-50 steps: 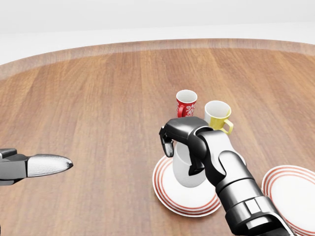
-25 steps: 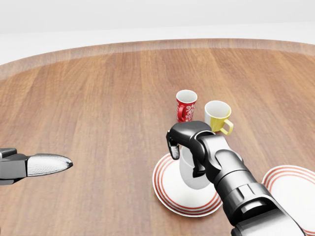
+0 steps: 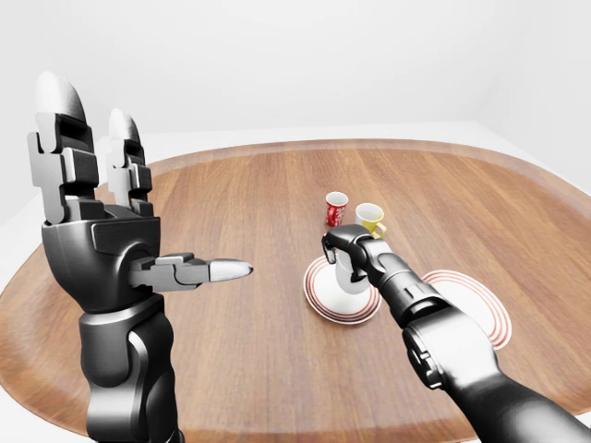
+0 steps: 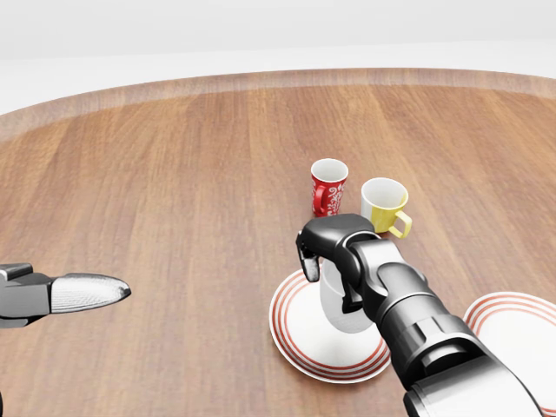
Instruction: Put the white mug on the left plate.
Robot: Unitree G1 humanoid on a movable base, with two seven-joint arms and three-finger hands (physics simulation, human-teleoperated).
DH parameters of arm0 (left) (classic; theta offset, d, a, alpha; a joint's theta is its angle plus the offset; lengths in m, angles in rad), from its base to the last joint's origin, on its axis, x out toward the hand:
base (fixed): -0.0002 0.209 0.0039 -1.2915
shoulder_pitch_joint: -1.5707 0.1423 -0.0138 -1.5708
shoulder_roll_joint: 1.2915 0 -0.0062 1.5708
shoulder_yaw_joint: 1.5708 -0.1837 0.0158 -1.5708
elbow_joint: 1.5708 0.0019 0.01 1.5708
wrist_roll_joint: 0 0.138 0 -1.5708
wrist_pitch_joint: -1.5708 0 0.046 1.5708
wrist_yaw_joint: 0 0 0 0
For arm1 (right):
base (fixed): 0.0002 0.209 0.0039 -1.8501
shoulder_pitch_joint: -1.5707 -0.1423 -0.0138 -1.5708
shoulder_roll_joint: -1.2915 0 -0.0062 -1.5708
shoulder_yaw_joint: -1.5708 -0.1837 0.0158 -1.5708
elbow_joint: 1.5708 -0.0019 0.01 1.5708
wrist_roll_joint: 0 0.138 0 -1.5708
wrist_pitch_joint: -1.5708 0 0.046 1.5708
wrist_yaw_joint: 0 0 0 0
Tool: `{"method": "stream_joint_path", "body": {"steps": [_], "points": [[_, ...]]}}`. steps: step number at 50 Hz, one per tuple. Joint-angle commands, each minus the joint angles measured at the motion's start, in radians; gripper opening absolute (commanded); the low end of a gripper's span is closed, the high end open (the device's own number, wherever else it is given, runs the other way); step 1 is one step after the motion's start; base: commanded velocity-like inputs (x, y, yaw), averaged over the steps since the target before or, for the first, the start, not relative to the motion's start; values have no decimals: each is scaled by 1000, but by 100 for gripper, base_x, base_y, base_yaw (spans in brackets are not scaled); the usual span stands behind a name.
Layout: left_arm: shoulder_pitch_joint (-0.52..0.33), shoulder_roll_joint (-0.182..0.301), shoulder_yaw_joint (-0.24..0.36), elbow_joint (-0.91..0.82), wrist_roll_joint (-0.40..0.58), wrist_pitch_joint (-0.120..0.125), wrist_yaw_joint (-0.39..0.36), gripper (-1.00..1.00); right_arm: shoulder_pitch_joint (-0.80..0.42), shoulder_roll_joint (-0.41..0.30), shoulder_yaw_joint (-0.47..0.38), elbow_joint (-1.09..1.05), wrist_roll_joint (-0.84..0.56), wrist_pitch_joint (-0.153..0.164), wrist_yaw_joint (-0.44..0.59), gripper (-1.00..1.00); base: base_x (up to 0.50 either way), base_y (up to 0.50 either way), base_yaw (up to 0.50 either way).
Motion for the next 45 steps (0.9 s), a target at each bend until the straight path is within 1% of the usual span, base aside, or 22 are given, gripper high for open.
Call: {"method": "stream_joint_path", "body": {"steps": [1,4,17,45], "points": [[-1,0,2,-2,-1,0,0,100,-7,5,0,21,-24,0,-27,-100,0,0,0],[8,-2,-2,1,2,0,-3,100,-5,7,0,24,-25,0,-31,-100,0,0,0],[4,-1,2,-2,-1,0,-2,100,1,21,1,28,-28,0,-38,-100,0,0,0],[7,-3,-2,0,2,0,-3,100,26,28,7,35,-41,0,-47,-100,0,0,0]]}}
